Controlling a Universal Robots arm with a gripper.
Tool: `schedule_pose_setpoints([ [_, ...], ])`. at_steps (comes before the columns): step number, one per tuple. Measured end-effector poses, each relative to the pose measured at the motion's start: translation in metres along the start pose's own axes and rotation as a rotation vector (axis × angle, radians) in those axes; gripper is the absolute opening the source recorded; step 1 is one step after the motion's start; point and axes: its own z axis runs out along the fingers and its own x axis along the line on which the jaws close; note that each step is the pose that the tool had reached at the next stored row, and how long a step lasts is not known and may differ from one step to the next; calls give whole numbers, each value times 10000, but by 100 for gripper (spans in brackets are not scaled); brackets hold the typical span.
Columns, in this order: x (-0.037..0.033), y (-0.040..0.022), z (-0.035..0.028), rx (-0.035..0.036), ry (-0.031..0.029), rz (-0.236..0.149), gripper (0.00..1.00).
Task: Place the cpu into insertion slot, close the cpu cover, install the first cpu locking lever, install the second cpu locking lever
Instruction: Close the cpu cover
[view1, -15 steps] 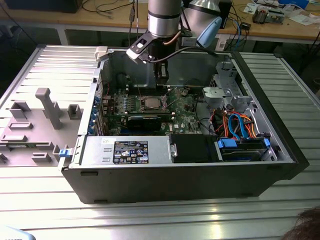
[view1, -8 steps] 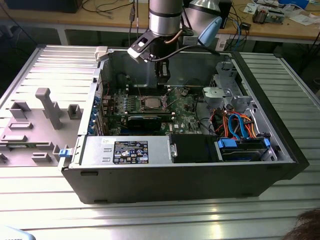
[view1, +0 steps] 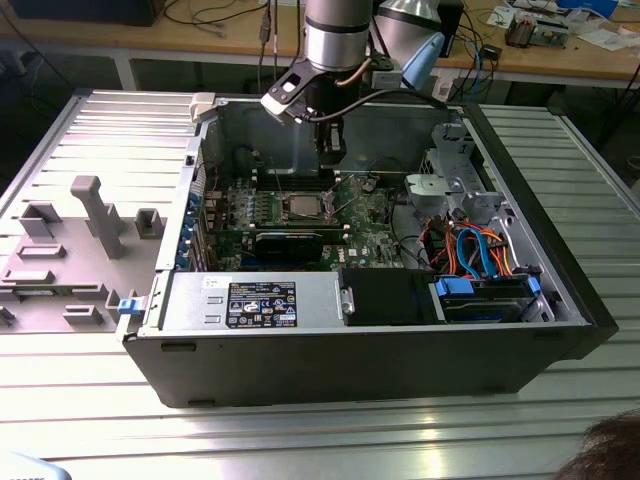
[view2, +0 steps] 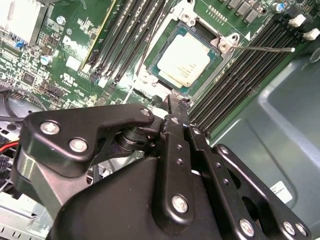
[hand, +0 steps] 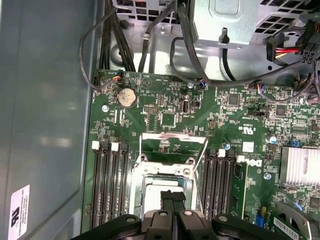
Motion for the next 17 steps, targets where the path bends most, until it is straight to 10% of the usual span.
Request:
schedule_pose_setpoints([
  [17,-24,268,-1,141,13,-7,11],
])
